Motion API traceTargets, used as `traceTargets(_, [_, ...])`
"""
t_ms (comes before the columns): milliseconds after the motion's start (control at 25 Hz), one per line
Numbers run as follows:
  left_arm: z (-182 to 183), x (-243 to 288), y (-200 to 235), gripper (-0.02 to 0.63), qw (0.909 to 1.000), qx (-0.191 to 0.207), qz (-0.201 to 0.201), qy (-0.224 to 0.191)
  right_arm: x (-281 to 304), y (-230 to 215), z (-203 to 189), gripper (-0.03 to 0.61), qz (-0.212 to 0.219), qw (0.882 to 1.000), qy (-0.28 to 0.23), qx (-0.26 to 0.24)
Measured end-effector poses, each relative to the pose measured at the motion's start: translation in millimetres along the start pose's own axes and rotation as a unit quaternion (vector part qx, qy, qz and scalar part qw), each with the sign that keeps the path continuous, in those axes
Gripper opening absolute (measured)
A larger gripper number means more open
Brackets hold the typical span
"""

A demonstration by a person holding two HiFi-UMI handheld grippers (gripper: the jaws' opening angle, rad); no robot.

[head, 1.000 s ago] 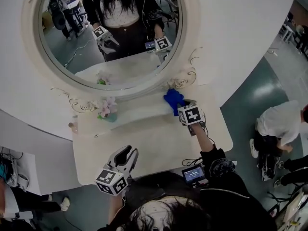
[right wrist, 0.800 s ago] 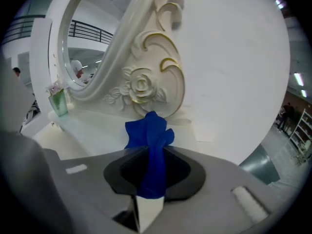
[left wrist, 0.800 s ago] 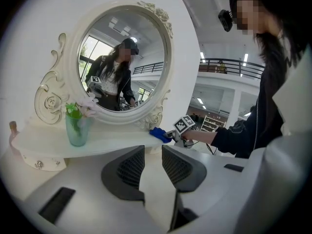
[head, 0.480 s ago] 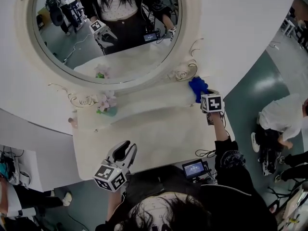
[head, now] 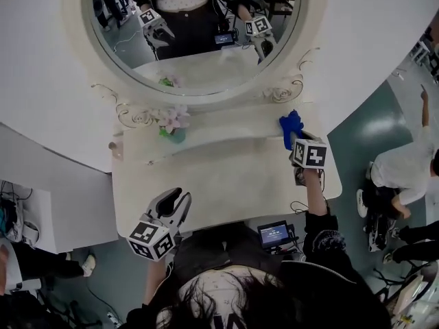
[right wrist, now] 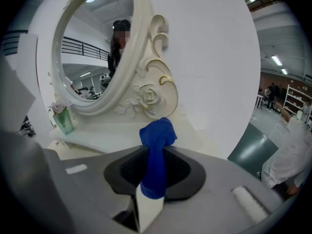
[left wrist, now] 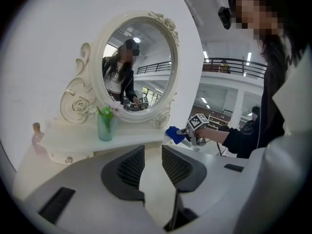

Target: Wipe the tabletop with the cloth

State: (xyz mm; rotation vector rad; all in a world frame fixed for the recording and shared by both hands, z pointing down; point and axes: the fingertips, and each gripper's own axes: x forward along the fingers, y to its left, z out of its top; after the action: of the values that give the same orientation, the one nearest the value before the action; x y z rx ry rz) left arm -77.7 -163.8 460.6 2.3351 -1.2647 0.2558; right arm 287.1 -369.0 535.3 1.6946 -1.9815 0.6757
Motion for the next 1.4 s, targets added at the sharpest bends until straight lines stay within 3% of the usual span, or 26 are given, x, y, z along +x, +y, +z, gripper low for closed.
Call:
traceTargets(280, [-12.9, -54.7, 43.1, 0.11, 0.9999, -0.005, 0.015, -0.005, -33.6, 115.5, -42.1, 0.087, 0.059, 0.998, 0.014, -0.011])
traceTargets(560, [-33.8, -110.7, 93.9, 0.11, 0.999, -0.021, 0.039, -0.01, -41.9, 277.7, -74.9, 0.087, 0.155, 0.987, 0.028, -0.043])
traceTargets(1000, [-59.2, -197.3, 152.4, 0.11, 0.995, -0.038, 0.09, -0.017, -19.1, 534.9, -131.3, 0.087, 0.296, 0.944, 0.061, -0.131])
traceTargets(1240, [-73.5, -236.5, 172.8, 0.11, 0.99, -0.056, 0.127, -0.024, -5.9, 626.4, -162.6, 0.089, 0.336, 0.917, 0.062, -0.205])
traceTargets(1400, [-83.0, -254.2, 182.6, 0.11, 0.9867, -0.068, 0.146, -0.023, 2.8, 659.8, -191.3, 0.089, 0.356, 0.893, 0.071, -0.266])
